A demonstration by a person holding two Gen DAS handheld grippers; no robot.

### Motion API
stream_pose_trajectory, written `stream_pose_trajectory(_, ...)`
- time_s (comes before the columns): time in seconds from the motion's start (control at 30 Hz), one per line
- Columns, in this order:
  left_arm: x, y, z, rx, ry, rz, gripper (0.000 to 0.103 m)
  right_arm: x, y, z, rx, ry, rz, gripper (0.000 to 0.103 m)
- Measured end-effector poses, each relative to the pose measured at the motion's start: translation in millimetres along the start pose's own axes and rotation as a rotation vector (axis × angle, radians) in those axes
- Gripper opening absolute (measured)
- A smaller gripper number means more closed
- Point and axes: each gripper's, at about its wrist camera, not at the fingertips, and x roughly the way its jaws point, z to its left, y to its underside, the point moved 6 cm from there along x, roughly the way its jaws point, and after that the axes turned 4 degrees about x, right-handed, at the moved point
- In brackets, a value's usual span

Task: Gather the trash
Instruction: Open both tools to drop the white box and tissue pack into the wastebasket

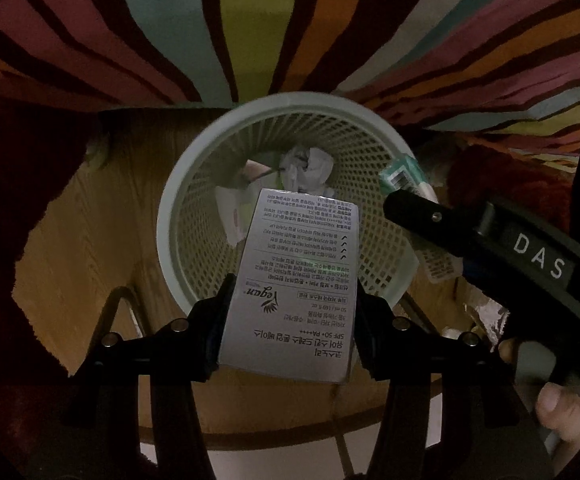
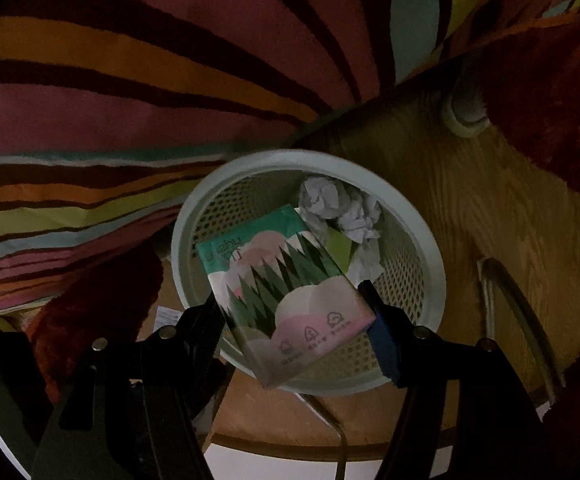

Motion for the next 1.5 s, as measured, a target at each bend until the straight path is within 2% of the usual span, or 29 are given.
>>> stream_pose_trajectory(0.2,11,3,2,-0.021,-0.007,0.058,0.055,12,-1,-5,0.016,0.004,0.044,0.064)
stream_pose_trajectory(0.27,15,4,4,-0.037,-0.010,0.074,0.086,20,1,-7,0.023,0.005,0.074,0.095)
stream_pose_trajectory(0.3,16,4,4,-0.044,-0.001,0.069,0.087,22,2,-8,0.026,0.008,0.082,0.095)
stream_pose_trajectory(0.73,14,2,7,-0.067,0.016,0.052,0.087,26,-3,-15,0.059,0.015,0.052,0.095)
stream_pose_trajectory(1.13,11,3,13,-0.077,0.005,0.027,0.087,12,2,-20,0.072,-0.008,0.025,0.095)
stream_pose_trajectory(1.5,-7,6,15,-0.082,0.022,-0.034,0.087,-6,5,-22,0.077,-0.045,-0.019,0.095)
